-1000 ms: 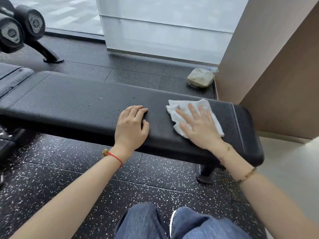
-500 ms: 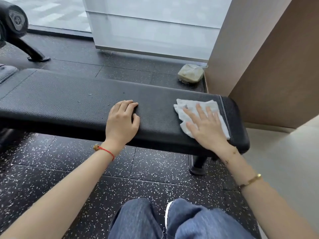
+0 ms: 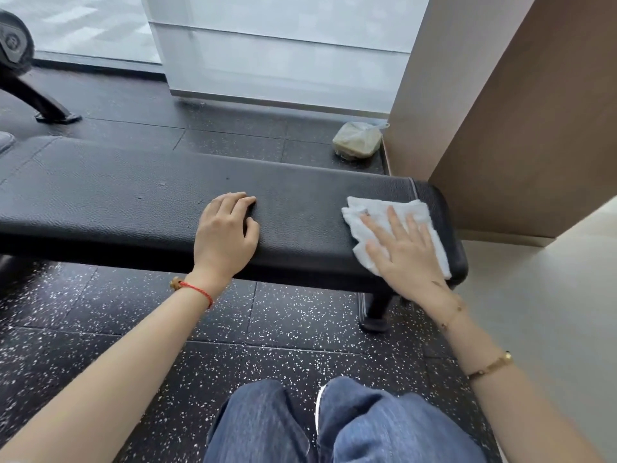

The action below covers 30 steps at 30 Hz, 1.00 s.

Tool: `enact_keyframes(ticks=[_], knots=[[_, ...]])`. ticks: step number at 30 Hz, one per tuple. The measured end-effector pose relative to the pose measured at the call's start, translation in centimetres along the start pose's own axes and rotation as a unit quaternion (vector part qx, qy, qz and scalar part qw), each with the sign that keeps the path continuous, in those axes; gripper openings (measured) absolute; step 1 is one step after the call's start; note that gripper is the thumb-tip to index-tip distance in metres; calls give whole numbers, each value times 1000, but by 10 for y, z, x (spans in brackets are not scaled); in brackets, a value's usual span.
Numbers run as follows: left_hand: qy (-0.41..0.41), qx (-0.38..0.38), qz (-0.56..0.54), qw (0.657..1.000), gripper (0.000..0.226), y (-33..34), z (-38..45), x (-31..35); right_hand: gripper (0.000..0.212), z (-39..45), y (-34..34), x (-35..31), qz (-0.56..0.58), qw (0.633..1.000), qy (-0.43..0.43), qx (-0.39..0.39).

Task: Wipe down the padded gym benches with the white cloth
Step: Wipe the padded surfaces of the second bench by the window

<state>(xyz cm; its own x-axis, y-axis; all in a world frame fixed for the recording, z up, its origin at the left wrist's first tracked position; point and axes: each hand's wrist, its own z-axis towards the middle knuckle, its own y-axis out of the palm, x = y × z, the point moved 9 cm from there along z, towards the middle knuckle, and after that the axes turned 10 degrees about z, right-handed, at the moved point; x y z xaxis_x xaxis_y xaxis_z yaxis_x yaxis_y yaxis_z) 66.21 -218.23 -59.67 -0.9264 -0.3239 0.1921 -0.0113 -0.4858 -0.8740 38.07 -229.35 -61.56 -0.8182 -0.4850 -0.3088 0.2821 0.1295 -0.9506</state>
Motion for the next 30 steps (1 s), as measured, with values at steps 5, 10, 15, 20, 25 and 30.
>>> enact_keyframes(ticks=[5,10,15,20,25,30], knots=[[-12,-26,-8,1000,39,3,3,3,53,23,-18,39,-2,995,101,-17],[-2,-46,-17,999,40,5,5,20,52,-29,-11,31,5,998,58,2],[17,-63,20,998,41,11,2,35,52,-37,-8,38,7,997,79,-9],[17,-62,38,997,41,14,0,39,52,26,-8,52,16,994,106,-27],[21,-55,43,997,44,17,2,37,53,85,-2,27,18,996,80,-40],[20,-55,49,997,48,16,2,38,54,96,17,-53,34,996,-43,-64]])
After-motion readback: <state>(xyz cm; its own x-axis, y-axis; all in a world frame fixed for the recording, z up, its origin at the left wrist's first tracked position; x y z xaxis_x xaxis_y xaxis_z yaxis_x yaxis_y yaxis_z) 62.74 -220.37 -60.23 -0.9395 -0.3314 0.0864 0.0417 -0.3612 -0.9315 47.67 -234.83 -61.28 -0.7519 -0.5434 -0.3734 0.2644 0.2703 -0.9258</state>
